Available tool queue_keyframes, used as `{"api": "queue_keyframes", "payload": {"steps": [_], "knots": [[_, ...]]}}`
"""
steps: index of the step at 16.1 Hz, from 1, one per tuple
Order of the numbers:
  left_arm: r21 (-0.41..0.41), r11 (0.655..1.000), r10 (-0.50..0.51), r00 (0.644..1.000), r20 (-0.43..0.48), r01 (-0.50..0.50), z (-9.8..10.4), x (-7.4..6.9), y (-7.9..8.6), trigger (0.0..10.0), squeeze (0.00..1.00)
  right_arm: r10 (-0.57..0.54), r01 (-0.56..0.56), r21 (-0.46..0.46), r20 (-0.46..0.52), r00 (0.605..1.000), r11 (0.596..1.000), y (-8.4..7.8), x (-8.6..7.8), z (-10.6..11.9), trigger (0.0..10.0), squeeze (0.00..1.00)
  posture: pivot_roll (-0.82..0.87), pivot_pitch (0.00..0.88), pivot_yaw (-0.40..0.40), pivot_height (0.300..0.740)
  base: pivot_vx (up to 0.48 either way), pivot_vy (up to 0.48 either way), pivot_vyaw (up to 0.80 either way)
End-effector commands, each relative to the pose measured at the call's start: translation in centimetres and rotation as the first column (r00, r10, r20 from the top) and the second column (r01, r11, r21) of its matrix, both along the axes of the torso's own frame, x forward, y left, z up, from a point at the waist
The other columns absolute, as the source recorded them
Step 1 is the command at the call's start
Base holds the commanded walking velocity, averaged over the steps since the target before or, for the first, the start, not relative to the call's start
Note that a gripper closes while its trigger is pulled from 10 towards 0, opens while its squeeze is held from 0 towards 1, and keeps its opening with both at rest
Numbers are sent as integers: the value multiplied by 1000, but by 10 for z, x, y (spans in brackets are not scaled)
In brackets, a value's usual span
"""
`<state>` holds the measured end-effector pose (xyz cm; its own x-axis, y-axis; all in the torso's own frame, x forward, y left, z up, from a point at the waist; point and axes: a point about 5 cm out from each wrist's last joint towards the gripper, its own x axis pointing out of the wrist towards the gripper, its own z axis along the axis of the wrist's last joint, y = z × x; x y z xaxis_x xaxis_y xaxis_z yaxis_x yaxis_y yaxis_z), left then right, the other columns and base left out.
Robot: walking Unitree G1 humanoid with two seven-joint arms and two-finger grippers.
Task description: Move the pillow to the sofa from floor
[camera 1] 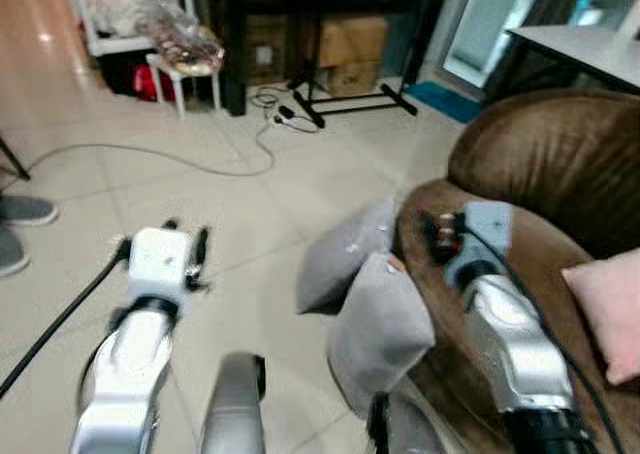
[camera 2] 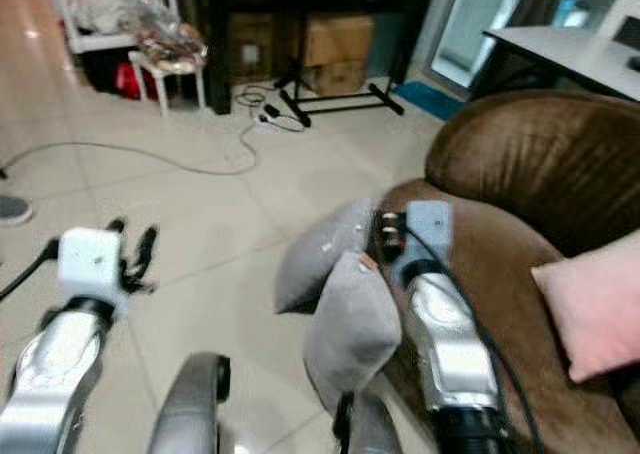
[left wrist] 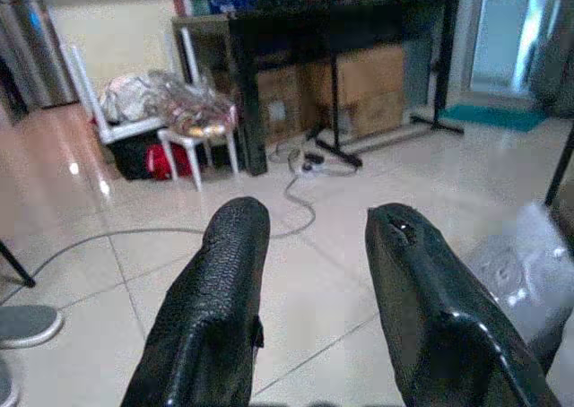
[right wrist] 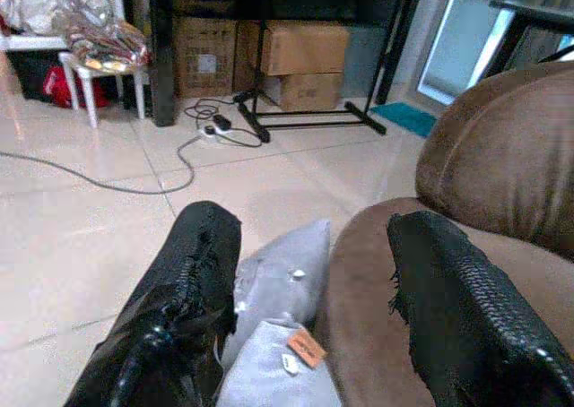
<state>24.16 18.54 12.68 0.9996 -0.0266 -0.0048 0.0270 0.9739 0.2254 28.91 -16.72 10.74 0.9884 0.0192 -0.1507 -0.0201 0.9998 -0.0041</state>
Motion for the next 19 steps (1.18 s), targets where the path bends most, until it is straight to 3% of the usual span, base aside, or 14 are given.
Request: {"api": "queue_keyframes", "payload": {"steps": [1, 10, 13, 19], "knots": [[-15, 1000, -7, 1000, -20, 6, -4, -3, -2, 10000, 0, -1, 1, -4, 9, 1000, 1000, -1, 2, 3, 10000, 0, 87, 0, -100, 621, 315, 0, 0], [-23, 1000, -7, 1000, -26, 7, -7, -4, -2, 10000, 0, 3, -3, -32, -8, 1000, 999, -2, 3, 0, 10000, 0, 89, 0, -108, 621, 335, 0, 0], [-23, 1000, -11, 1000, -23, 10, -7, -4, -2, 10000, 0, 20, -21, -40, -11, 1000, 999, 0, 3, -1, 10000, 0, 92, 0, -110, 621, 328, 0, -800], [-13, 1000, -10, 1000, -20, 10, -8, -5, -1, 10000, 0, 29, -29, -53, -15, 999, 998, 0, 5, -3, 10000, 0, 104, 0, -121, 621, 321, 0, 0]]}}
